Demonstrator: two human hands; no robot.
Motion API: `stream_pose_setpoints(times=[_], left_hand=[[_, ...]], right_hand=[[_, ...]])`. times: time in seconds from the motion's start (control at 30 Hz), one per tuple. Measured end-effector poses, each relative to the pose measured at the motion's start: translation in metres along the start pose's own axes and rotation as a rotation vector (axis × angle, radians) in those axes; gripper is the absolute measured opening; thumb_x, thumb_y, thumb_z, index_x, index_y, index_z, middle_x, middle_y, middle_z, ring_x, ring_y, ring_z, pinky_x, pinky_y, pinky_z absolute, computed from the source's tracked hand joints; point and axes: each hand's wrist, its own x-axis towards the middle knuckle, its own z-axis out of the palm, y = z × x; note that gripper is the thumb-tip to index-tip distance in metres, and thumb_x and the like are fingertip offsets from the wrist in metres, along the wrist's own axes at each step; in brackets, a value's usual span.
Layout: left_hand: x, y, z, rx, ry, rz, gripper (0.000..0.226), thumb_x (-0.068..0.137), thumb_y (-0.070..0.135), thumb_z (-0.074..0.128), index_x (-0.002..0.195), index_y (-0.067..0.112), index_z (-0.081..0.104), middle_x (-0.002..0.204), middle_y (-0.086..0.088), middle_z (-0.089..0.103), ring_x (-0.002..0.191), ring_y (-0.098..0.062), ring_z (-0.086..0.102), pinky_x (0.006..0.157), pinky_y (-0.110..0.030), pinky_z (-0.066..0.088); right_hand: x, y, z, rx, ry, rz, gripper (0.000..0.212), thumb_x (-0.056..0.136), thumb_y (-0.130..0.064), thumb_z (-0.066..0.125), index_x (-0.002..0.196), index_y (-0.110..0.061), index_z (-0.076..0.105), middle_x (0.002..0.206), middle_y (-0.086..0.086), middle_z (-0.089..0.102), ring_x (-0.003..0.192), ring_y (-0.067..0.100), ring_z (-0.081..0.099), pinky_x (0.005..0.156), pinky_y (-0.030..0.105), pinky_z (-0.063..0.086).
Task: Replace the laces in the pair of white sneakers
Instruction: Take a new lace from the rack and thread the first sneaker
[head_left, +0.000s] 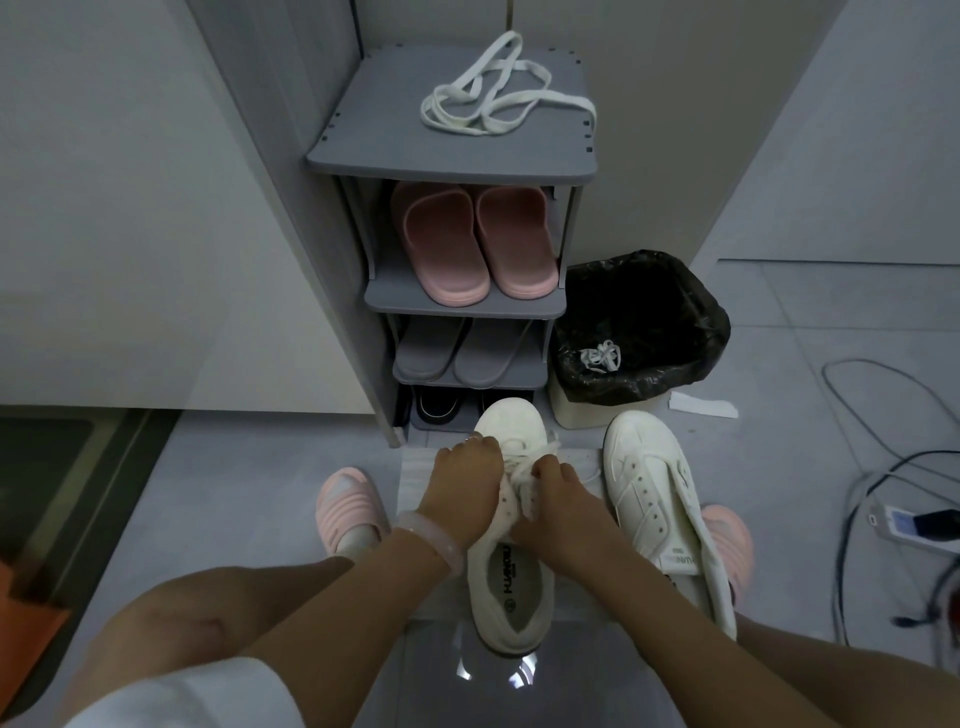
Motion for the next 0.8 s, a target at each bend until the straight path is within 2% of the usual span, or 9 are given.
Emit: stream_pose_setpoints(times=[0.07, 0.13, 0.23, 0.33, 0.37, 0.43, 0.53, 0.67, 0.8], left_hand=[[0.004, -0.005, -0.003, -0.030, 0.059, -0.014, 0.028, 0.091, -0.005, 0.033, 0.115, 0.003, 0.045, 0.118, -0.015, 0.053, 0.104, -0.027, 0.057, 0.083, -0.031, 0.043], [0.009, -0.015, -0.009, -0.169, 0.074, -0.025, 0.021, 0.096, 0.006, 0.034, 0.107, -0.001, 0.051, 0.109, -0.016, 0.058, 0.097, -0.027, 0.059, 0.078, -0.031, 0.043], [0.003, -0.020, -0.012, -0.463, -0.071, 0.059, 0.020, 0.094, 0.016, 0.044, 0.093, 0.000, 0.057, 0.088, -0.010, 0.061, 0.082, -0.022, 0.057, 0.067, -0.027, 0.040], [-0.002, -0.020, -0.007, -0.512, -0.114, 0.111, 0.008, 0.090, 0.014, 0.052, 0.094, 0.008, 0.055, 0.084, -0.001, 0.054, 0.076, -0.011, 0.047, 0.061, -0.016, 0.030], [-0.002, -0.021, -0.007, -0.518, -0.115, 0.113, 0.008, 0.089, 0.011, 0.053, 0.095, 0.007, 0.056, 0.087, -0.003, 0.055, 0.077, -0.010, 0.046, 0.060, -0.014, 0.029], [-0.002, -0.022, -0.006, -0.516, -0.122, 0.113, 0.010, 0.088, 0.008, 0.053, 0.096, 0.005, 0.058, 0.095, -0.008, 0.058, 0.080, -0.011, 0.046, 0.063, -0.013, 0.028], [-0.002, -0.023, -0.005, -0.462, -0.133, 0.122, 0.011, 0.089, 0.012, 0.052, 0.096, 0.005, 0.057, 0.099, -0.009, 0.058, 0.084, -0.014, 0.047, 0.066, -0.015, 0.029], [-0.001, -0.021, -0.005, -0.317, -0.122, 0.151, 0.014, 0.093, 0.015, 0.045, 0.093, 0.003, 0.053, 0.098, -0.012, 0.057, 0.090, -0.024, 0.051, 0.070, -0.025, 0.033], [-0.005, -0.015, -0.004, -0.290, -0.071, 0.181, 0.011, 0.091, 0.013, 0.042, 0.091, 0.004, 0.048, 0.095, -0.014, 0.056, 0.087, -0.028, 0.052, 0.068, -0.030, 0.034]], right_hand=[[-0.002, 0.003, 0.004, -0.022, -0.016, -0.002, 0.050, 0.081, -0.027, 0.061, 0.120, -0.016, 0.031, 0.116, 0.006, 0.045, 0.095, 0.026, 0.056, 0.071, 0.031, 0.043], [-0.002, 0.007, 0.006, 0.012, -0.010, 0.016, 0.053, 0.081, -0.025, 0.061, 0.123, -0.016, 0.030, 0.122, 0.006, 0.045, 0.101, 0.027, 0.056, 0.076, 0.033, 0.045], [-0.002, 0.009, 0.006, 0.033, 0.001, 0.015, 0.068, 0.081, -0.026, 0.060, 0.137, -0.020, 0.022, 0.130, 0.006, 0.041, 0.106, 0.027, 0.055, 0.079, 0.033, 0.046], [0.000, 0.007, 0.004, -0.020, 0.003, -0.056, 0.083, 0.084, -0.029, 0.056, 0.148, -0.033, 0.003, 0.126, 0.006, 0.035, 0.101, 0.024, 0.053, 0.074, 0.030, 0.044], [0.002, 0.005, 0.003, -0.030, 0.004, -0.082, 0.079, 0.086, -0.030, 0.053, 0.148, -0.035, 0.004, 0.124, 0.006, 0.035, 0.100, 0.023, 0.052, 0.076, 0.030, 0.044], [0.007, 0.003, -0.003, 0.011, 0.027, -0.095, 0.056, 0.093, -0.033, 0.045, 0.145, -0.028, 0.026, 0.123, 0.006, 0.039, 0.105, 0.023, 0.052, 0.084, 0.030, 0.043], [0.011, 0.005, -0.011, -0.017, 0.086, -0.107, 0.027, 0.098, -0.023, 0.038, 0.118, -0.015, 0.052, 0.112, 0.009, 0.051, 0.097, 0.024, 0.055, 0.078, 0.030, 0.043], [0.009, 0.011, -0.011, -0.179, 0.107, -0.122, 0.015, 0.096, -0.020, 0.041, 0.102, -0.010, 0.050, 0.103, 0.007, 0.050, 0.092, 0.023, 0.053, 0.069, 0.031, 0.042], [0.007, 0.008, -0.006, -0.186, 0.155, -0.159, 0.020, 0.095, -0.021, 0.043, 0.113, -0.013, 0.048, 0.115, 0.004, 0.045, 0.103, 0.019, 0.047, 0.077, 0.030, 0.045]])
